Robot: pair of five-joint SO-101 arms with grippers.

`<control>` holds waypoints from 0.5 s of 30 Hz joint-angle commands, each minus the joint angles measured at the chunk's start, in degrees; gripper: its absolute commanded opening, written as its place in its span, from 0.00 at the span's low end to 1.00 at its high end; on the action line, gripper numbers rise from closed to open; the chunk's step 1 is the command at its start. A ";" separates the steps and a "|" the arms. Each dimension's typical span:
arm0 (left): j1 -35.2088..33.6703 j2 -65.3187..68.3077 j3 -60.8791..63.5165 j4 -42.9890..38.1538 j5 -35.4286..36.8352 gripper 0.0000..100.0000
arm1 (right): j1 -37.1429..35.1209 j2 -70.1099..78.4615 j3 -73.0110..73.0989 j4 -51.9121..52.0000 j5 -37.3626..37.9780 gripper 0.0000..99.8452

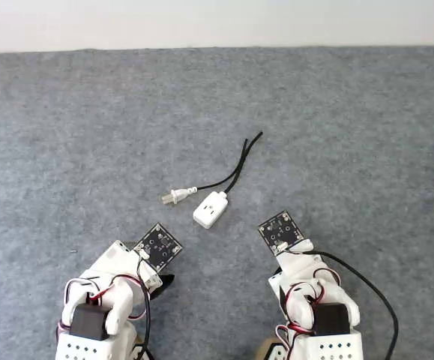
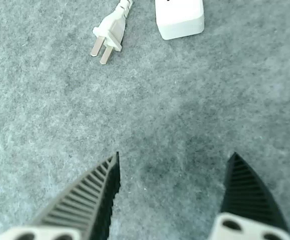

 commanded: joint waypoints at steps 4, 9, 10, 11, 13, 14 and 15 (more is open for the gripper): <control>0.26 -0.97 -0.57 -1.58 -0.18 0.32 | 0.48 -0.66 0.97 0.48 0.53 0.16; 0.00 -0.97 -0.57 -1.58 -0.18 0.32 | 0.48 -0.66 0.97 0.48 0.53 0.16; 0.26 -0.97 -0.57 -1.58 -0.18 0.32 | 0.48 -0.66 0.97 0.48 0.53 0.16; 0.26 -0.97 -0.57 -1.58 -0.18 0.32 | 0.48 -0.66 0.97 0.48 0.53 0.16; 0.26 -0.97 -0.57 -1.58 -0.18 0.32 | 0.48 -0.66 0.97 0.48 0.26 0.16; 0.26 -0.97 -0.57 -1.58 -0.18 0.32 | 0.40 -0.66 0.97 0.48 0.26 0.16; 0.18 -0.97 -0.57 -1.58 -0.18 0.32 | 0.40 -0.66 0.97 0.48 0.26 0.16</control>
